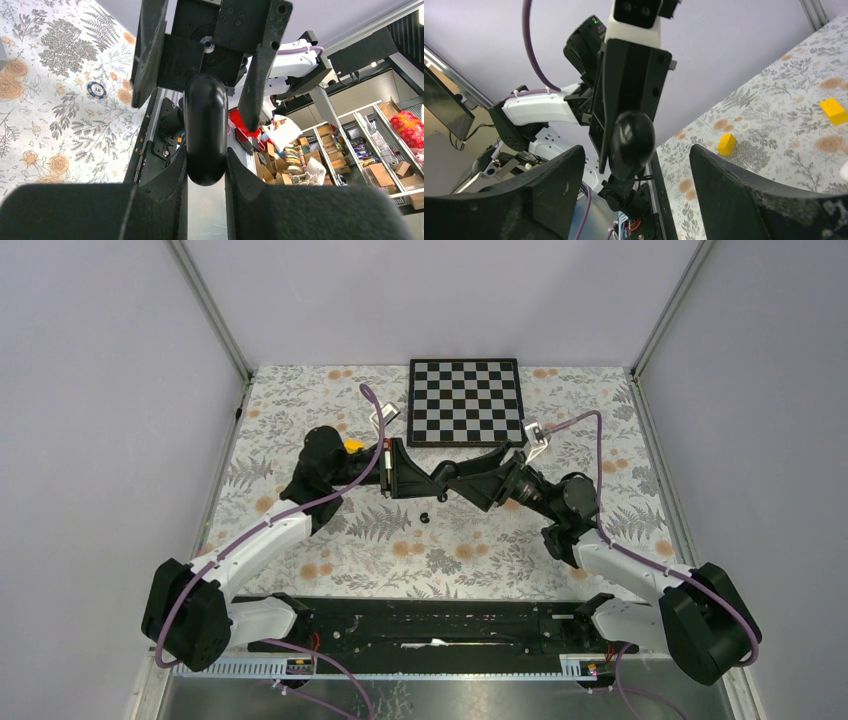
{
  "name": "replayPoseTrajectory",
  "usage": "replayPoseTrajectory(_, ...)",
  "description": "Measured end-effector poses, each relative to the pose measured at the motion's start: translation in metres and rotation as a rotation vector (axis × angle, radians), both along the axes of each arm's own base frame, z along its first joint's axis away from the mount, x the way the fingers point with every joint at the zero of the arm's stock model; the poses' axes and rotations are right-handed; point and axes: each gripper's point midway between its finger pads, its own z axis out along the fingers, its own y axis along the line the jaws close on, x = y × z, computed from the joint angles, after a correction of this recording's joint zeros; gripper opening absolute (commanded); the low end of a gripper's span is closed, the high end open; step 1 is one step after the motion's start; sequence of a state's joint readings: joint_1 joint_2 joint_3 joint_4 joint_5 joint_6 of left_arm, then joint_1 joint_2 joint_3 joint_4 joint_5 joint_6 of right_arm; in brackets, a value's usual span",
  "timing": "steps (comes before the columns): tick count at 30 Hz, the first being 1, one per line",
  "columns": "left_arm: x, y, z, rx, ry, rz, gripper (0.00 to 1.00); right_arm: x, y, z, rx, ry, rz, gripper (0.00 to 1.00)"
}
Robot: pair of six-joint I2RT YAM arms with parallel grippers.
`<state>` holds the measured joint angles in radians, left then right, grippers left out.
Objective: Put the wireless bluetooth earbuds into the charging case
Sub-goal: Pick up the charging case at the center of the board.
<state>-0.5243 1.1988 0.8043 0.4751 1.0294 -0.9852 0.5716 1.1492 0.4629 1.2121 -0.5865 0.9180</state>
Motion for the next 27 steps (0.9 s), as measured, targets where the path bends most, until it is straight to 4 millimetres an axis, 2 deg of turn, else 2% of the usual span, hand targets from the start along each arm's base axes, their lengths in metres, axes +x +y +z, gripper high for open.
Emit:
replayPoseTrajectory(5, -0.001, 0.000, -0.004, 0.006, 0.013, -0.001, 0.00, 0.003, 0.003, 0.009, 0.018, -0.005, 0.007, 0.63)
replayPoseTrajectory(8, -0.001, 0.000, -0.005, 0.006, 0.013, -0.003, 0.00, 0.005, 0.004, 0.008, 0.024, 0.003, 0.012, 0.49)
replayPoseTrajectory(11, -0.001, 0.000, -0.005, 0.005, 0.012, -0.004, 0.01, 0.006, 0.006, 0.006, 0.030, 0.021, 0.026, 0.39)
replayPoseTrajectory(13, -0.001, 0.000, -0.005, 0.006, 0.014, -0.003, 0.11, 0.005, 0.007, 0.007, 0.038, 0.028, 0.035, 0.25)
replayPoseTrajectory(16, -0.001, 0.001, -0.003, -0.001, -0.001, -0.007, 0.35, 0.005, 0.007, 0.009, 0.050, 0.046, 0.045, 0.01)
replayPoseTrajectory(17, -0.001, 0.001, -0.003, -0.002, -0.003, -0.008, 0.43, 0.005, 0.007, 0.009, 0.052, 0.050, 0.046, 0.00)
replayPoseTrajectory(20, 0.000, 0.002, -0.004, 0.004, 0.003, -0.002, 0.56, 0.004, 0.008, 0.008, 0.046, 0.051, 0.050, 0.00)
replayPoseTrajectory(23, 0.003, 0.006, -0.010, 0.029, 0.020, 0.013, 0.61, 0.004, 0.009, 0.002, 0.024, 0.060, 0.052, 0.00)
replayPoseTrajectory(27, 0.010, 0.015, -0.009, 0.055, 0.021, 0.053, 0.61, 0.003, 0.011, -0.007, -0.013, 0.075, 0.062, 0.00)
